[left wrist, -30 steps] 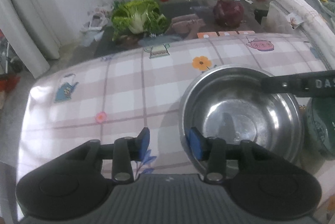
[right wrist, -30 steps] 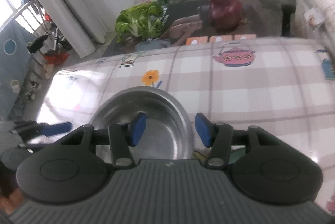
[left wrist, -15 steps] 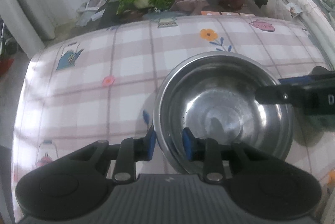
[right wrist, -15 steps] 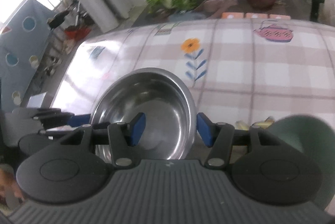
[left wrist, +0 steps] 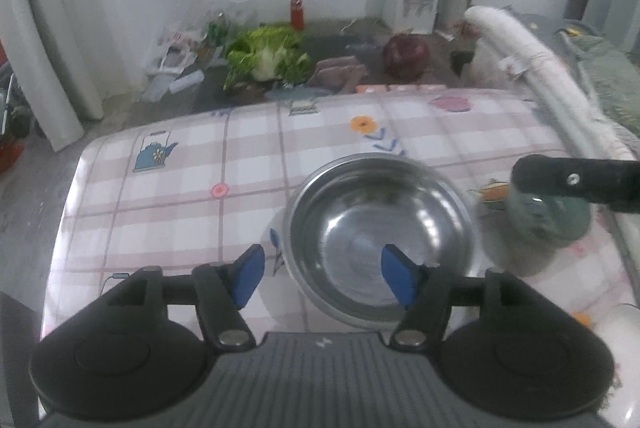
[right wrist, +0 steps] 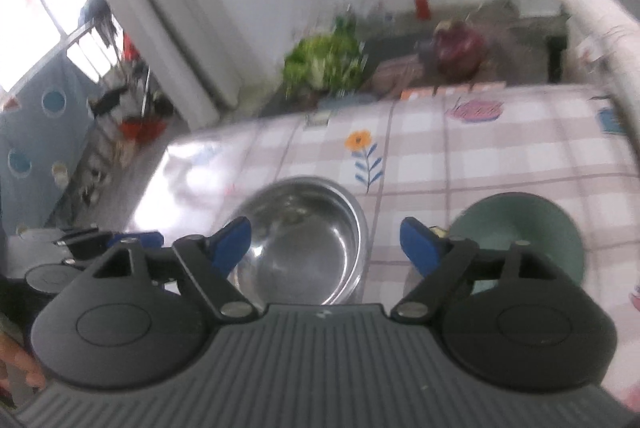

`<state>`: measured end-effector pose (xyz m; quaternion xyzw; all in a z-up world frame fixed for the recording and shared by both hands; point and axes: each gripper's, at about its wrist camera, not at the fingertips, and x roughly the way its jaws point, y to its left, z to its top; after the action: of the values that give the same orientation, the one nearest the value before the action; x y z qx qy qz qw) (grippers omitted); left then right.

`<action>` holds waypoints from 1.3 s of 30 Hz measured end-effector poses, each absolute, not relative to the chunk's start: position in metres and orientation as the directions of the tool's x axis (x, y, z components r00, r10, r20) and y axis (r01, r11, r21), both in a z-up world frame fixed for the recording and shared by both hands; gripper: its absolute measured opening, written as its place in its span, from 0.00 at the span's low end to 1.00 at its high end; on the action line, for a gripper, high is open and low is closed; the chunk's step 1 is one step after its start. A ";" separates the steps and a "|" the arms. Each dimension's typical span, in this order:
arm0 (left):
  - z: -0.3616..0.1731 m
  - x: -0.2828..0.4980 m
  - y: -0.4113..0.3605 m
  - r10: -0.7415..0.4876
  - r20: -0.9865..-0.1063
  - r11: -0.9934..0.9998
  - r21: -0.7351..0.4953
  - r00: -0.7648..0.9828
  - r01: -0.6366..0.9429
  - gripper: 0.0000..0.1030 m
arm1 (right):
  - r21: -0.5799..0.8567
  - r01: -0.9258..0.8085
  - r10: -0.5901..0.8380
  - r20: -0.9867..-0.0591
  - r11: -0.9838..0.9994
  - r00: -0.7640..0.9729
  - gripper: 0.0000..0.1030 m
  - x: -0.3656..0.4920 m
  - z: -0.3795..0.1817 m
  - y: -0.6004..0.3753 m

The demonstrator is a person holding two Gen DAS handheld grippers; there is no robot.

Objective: Organize plates and bowls

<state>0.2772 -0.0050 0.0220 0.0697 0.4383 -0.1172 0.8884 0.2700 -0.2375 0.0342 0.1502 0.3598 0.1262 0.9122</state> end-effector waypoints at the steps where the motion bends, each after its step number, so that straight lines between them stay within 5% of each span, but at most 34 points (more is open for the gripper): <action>1: 0.026 0.273 -0.006 -0.157 -0.791 0.961 0.015 0.591 0.275 0.67 | 0.367 -0.113 0.330 -0.606 0.923 0.724 0.88 0.259 0.040 -0.241; 5: 0.039 0.250 -0.017 -0.212 -0.775 0.951 -0.025 0.595 0.307 0.71 | 0.355 -0.077 0.282 -0.574 0.932 0.769 0.98 0.220 0.056 -0.254; 15: 0.049 0.207 -0.065 -0.326 -0.751 0.910 -0.086 0.574 0.405 0.74 | 0.299 -0.030 0.194 -0.538 0.954 0.820 0.99 0.145 0.075 -0.280; 39: 0.025 0.214 -0.157 -0.293 -0.738 0.895 0.012 0.607 0.446 0.68 | 0.353 0.081 0.147 -0.574 0.932 0.806 0.98 0.133 0.035 -0.374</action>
<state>0.2140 -0.1573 0.0246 0.0976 0.3915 -0.2074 0.8912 0.1326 -0.3741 0.0350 0.1832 0.3110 0.0176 0.9324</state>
